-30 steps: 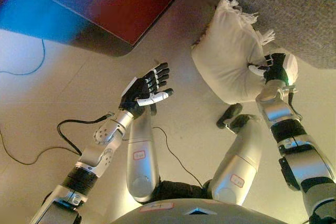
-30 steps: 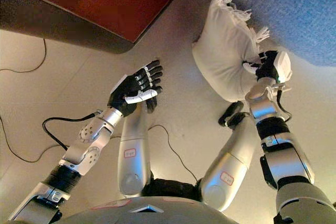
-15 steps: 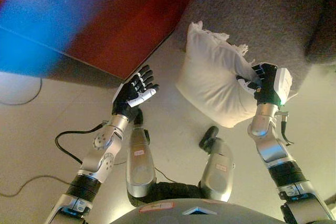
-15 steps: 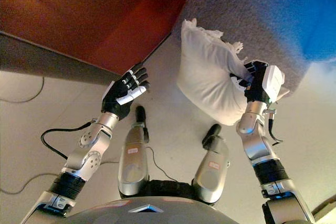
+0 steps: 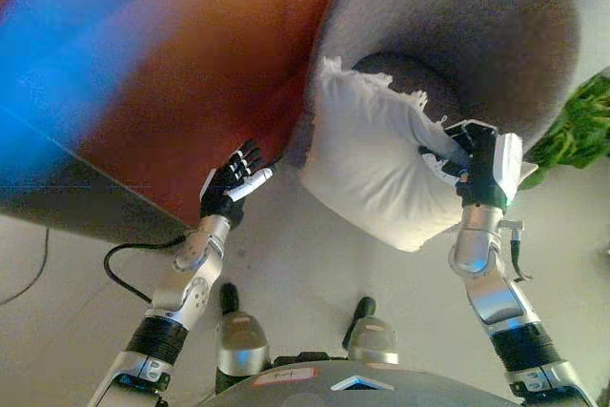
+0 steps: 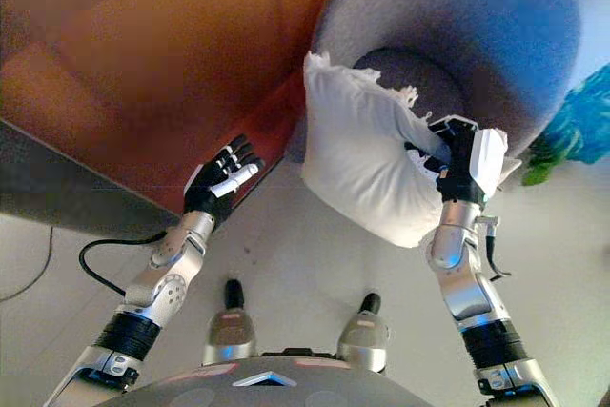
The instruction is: Pick up the pillow and put it on the sofa.
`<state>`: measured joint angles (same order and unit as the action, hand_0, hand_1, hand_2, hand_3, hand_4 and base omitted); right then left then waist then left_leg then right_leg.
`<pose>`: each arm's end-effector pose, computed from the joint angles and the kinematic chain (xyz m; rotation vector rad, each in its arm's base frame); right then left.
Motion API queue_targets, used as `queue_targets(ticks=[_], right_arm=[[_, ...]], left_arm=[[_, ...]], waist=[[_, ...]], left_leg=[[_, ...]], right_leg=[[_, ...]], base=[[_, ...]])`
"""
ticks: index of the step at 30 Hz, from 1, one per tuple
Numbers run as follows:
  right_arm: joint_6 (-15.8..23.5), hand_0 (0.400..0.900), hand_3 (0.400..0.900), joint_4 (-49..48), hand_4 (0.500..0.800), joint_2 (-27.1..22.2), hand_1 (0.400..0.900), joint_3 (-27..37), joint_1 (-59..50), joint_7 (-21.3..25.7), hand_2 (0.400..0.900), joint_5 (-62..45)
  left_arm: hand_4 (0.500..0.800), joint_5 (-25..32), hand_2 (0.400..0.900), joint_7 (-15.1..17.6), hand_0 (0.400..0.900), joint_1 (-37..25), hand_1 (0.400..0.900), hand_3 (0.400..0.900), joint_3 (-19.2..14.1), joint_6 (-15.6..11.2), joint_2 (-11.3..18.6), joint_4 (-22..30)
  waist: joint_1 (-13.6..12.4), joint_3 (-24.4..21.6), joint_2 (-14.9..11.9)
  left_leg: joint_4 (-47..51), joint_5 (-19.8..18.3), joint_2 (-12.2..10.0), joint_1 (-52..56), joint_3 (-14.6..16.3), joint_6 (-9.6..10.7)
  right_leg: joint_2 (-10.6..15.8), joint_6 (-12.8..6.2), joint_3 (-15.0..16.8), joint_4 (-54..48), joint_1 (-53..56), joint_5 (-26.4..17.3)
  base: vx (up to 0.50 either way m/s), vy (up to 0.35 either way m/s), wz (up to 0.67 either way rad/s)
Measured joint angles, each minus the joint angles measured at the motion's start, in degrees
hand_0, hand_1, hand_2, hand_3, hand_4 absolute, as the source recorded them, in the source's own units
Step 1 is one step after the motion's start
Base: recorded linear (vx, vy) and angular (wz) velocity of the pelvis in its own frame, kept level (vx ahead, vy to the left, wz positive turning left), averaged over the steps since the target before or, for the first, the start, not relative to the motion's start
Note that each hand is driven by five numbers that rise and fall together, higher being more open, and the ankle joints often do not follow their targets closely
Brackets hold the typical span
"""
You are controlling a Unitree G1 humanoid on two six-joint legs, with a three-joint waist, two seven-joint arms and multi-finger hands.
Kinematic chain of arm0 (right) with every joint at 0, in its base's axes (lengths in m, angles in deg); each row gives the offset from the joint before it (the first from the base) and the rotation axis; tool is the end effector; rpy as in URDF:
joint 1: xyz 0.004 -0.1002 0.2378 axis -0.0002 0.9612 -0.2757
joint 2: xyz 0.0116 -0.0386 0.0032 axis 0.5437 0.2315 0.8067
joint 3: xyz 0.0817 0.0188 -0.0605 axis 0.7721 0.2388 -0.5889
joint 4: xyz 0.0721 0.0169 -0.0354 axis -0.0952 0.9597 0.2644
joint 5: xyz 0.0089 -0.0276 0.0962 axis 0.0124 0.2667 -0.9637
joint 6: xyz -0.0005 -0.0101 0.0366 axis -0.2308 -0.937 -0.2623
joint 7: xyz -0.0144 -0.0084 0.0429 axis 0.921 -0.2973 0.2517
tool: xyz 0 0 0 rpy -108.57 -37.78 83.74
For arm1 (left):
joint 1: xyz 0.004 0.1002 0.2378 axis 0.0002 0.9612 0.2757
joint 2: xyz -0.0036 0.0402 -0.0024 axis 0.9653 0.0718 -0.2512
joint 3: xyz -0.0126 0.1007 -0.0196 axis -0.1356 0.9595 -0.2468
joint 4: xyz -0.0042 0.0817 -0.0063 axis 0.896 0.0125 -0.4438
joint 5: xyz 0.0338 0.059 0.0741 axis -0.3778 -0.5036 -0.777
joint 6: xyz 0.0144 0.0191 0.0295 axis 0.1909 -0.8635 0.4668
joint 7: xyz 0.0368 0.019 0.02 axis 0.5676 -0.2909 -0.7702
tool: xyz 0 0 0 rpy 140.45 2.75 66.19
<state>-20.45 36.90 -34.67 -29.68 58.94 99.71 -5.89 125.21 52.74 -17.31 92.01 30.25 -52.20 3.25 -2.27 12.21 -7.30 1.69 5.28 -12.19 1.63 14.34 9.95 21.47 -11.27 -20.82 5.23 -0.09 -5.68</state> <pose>0.1961 -0.2140 0.0563 -0.6900 -0.1673 -0.4356 0.2027 0.1889 0.0178 -0.2309 0.2306 -0.0378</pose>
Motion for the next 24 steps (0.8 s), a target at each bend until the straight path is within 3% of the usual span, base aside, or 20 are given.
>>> queue_targets(ticks=[6, 11, 15, 18, 21, 24], right_arm=[[1.7, 0.400, 0.400, -1.7, 0.500, -0.1, 0.400, 5.0, 0.5, -1.8, 0.400, -7.7], [1.6, 0.400, 0.400, 0.3, 0.500, -0.5, 0.400, 5.2, 0.5, -3.9, 0.400, -9.3], [0.6, 0.400, 0.400, 10.1, 0.500, -1.0, 0.400, 5.0, -0.3, -4.8, 0.400, -9.3], [-3.5, 0.400, 0.400, 22.2, 0.500, -1.2, 0.400, 3.9, -5.4, -4.8, 0.400, -9.4], [-8.6, 0.400, 0.400, 35.2, 0.500, -1.8, 0.400, 0.8, -13.6, -4.5, 0.400, -13.0], [-10.6, 0.400, 0.400, 43.1, 0.500, -2.5, 0.400, 0.5, -20.0, -1.4, 0.400, -17.5]], left_arm=[[0.800, 0.0, 0.900, -0.9, 0.900, 3.4, 0.900, 0.900, -0.3, 0.6, 0.0, -0.3], [0.800, 0.0, 0.900, -3.4, 0.900, 5.4, 0.900, 0.900, -0.3, 0.8, -0.1, -0.4], [0.800, 0.0, 0.900, -6.4, 0.900, 6.4, 0.900, 0.900, -0.3, 2.3, -0.1, -0.4], [0.800, 0.0, 0.900, -8.9, 0.900, 7.1, 0.900, 0.900, -0.5, 3.6, 0.3, -0.3], [0.800, 0.1, 0.900, -11.2, 0.900, 7.7, 0.900, 0.900, -0.2, 6.1, 2.5, 0.2], [0.800, 0.2, 0.900, -12.9, 0.900, 8.4, 0.900, 0.900, 0.1, 7.5, 5.7, 0.5]], waist=[[0.3, -1.9, -0.2], [-0.3, -3.2, 0.1], [-3.0, -5.1, -0.3], [-5.8, -5.9, -0.7], [-8.3, -6.0, -0.8], [-10.3, -5.9, -0.8]], left_leg=[[1.8, 0.5, -0.1, 2.1, -0.2, 0.5], [2.6, 1.3, -0.4, 2.7, -1.6, 0.4], [2.9, 1.6, -0.6, 2.8, -3.5, 0.5], [2.9, 1.7, -0.5, 2.5, -5.2, 0.8], [2.9, 2.2, -0.5, 1.8, -7.1, 1.3], [2.9, 2.7, -0.3, 0.5, -9.0, 1.4]], right_leg=[[-0.5, 0.02, -0.3, -0.3, 1.0, 0.0], [-1.2, -0.02, -2.1, -2.4, 3.3, 0.0], [-2.0, -1.17, -4.9, -5.5, 6.5, -0.7], [-2.3, -1.48, -7.1, -6.9, 8.3, -0.9], [-2.7, -1.63, -9.2, -7.8, 9.7, -1.0], [-3.0, -1.63, -10.9, -8.3, 10.2, -1.0]], base=[[0.06, -0.007, 0.07], [0.15, -0.059, 0.24], [0.18, -0.077, 0.36], [0.20, -0.089, 0.32], [0.14, -0.093, 0.31], [0.04, -0.188, 0.25]])
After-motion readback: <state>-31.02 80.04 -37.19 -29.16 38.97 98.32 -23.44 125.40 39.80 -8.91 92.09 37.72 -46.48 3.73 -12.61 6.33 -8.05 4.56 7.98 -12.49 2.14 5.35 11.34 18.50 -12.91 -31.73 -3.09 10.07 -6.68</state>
